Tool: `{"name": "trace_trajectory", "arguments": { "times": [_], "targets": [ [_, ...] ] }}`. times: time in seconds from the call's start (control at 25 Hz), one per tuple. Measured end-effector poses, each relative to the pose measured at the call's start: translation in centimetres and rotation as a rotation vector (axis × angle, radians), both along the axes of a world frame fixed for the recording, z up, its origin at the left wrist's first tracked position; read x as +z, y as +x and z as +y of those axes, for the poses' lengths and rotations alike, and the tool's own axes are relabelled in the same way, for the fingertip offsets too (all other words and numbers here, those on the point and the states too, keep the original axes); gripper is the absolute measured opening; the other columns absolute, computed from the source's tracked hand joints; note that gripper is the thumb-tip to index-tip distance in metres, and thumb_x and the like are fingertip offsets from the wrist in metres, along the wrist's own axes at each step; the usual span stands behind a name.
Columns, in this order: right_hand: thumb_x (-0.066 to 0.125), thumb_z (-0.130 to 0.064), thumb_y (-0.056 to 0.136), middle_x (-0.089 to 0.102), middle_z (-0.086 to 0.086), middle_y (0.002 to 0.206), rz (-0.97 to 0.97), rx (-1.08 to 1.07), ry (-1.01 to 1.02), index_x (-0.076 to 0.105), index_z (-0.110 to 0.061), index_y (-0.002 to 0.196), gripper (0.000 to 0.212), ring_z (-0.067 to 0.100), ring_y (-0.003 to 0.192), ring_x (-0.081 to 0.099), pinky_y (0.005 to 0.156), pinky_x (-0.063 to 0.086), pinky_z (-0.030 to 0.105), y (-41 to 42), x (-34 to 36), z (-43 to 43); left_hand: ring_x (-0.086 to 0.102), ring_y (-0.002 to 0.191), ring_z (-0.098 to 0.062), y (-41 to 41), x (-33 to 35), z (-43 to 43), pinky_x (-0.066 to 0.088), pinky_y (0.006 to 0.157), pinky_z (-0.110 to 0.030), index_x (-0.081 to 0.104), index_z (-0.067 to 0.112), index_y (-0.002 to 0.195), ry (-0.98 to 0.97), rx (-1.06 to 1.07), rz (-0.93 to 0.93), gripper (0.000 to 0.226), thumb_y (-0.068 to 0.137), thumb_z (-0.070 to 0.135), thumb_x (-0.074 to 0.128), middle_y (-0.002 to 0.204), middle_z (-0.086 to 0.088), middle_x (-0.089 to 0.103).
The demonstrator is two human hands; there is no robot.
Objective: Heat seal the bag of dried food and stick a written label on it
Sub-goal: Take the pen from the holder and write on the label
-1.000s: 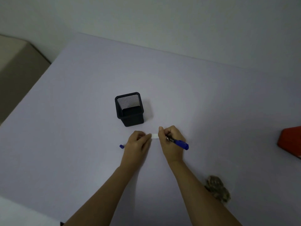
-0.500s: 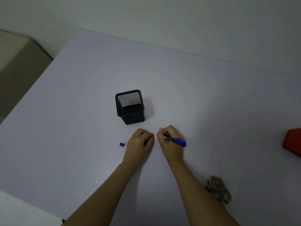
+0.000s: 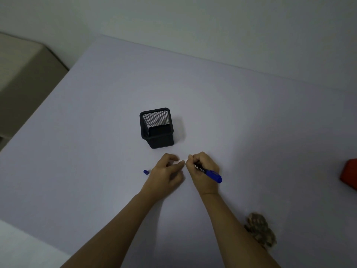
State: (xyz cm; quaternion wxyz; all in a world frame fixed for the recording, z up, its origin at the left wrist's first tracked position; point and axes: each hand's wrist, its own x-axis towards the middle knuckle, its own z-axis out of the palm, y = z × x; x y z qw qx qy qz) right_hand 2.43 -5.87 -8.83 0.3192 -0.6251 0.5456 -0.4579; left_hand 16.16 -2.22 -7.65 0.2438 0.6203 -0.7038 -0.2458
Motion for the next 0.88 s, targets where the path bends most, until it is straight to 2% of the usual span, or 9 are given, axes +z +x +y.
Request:
{"name": "trace_trajectory", "arguments": {
  "times": [0.12,0.24,0.32,0.44,0.56,0.68,0.8,0.88],
  "targets": [
    [0.057,-0.018,0.082,0.056,0.01,0.057,0.01,-0.008,-0.066,0.051,-0.002,0.062,0.026,0.016,0.057,0.049,0.053,0.042,0.013,0.0,-0.2,0.0,0.059,0.09,-0.012,-0.1,0.0,-0.3,0.046,0.081,-0.014,0.069,0.009,0.106,-0.035,0.051,0.027,0.023,0.085,0.016,0.064,0.11,-0.008,0.06],
    [0.057,-0.017,0.081,0.056,0.011,0.055,-0.019,-0.028,-0.062,0.051,-0.001,0.061,0.026,0.016,0.057,0.049,0.053,0.041,0.011,0.1,-0.2,-0.1,0.061,0.084,-0.01,-0.1,0.2,-0.7,0.044,0.079,-0.012,0.072,0.007,0.094,-0.053,0.057,0.054,0.025,0.086,0.025,0.056,0.093,-0.008,0.069],
    [0.057,-0.016,0.081,0.056,0.011,0.055,-0.023,-0.024,-0.071,0.051,-0.001,0.061,0.026,0.016,0.057,0.049,0.053,0.041,0.01,0.1,-0.2,0.0,0.062,0.08,-0.011,0.0,0.3,-0.9,0.042,0.079,-0.01,0.071,0.007,0.093,-0.043,0.043,0.077,0.026,0.087,0.025,0.054,0.087,-0.007,0.071],
    [0.057,-0.019,0.082,0.056,0.01,0.055,-0.015,-0.007,-0.061,0.05,-0.002,0.061,0.028,0.015,0.057,0.049,0.053,0.041,0.01,0.0,-0.4,0.0,0.063,0.077,-0.015,-0.4,0.3,-1.0,0.043,0.074,-0.009,0.071,0.006,0.097,-0.045,0.075,0.069,0.019,0.085,0.016,0.061,0.085,-0.008,0.07],
    [0.055,-0.023,0.082,0.055,0.01,0.055,-0.029,-0.008,-0.006,0.049,-0.003,0.061,0.029,0.016,0.057,0.049,0.052,0.04,0.01,0.0,-0.2,0.1,0.056,0.075,-0.011,-0.9,0.1,-0.9,0.041,0.071,-0.011,0.069,0.004,0.1,-0.049,0.162,0.064,0.018,0.084,0.011,0.066,0.088,-0.009,0.066],
    [0.054,-0.025,0.081,0.054,0.011,0.054,-0.042,0.006,0.02,0.047,-0.003,0.06,0.031,0.018,0.057,0.048,0.051,0.039,0.01,0.0,-0.1,0.1,0.057,0.071,-0.014,-1.1,0.0,-0.8,0.044,0.067,-0.013,0.07,0.004,0.089,-0.047,0.178,0.055,0.01,0.081,0.009,0.068,0.083,-0.01,0.064],
    [0.053,-0.029,0.081,0.052,0.01,0.054,-0.036,0.02,0.057,0.046,-0.005,0.06,0.033,0.019,0.056,0.047,0.049,0.039,0.015,0.0,0.0,0.1,0.055,0.069,-0.012,-1.0,-0.2,-0.4,0.038,0.073,-0.006,0.072,0.003,0.087,-0.074,0.158,0.04,0.01,0.079,0.009,0.068,0.079,-0.011,0.062],
    [0.053,-0.031,0.081,0.051,0.007,0.054,-0.035,0.021,0.066,0.046,-0.007,0.061,0.032,0.015,0.055,0.046,0.049,0.04,0.015,-0.1,0.0,0.1,0.052,0.07,-0.009,-0.9,-0.2,-0.1,0.036,0.075,-0.004,0.072,0.005,0.09,-0.064,0.165,0.041,0.017,0.084,0.018,0.062,0.08,-0.01,0.061]
  ]
}}
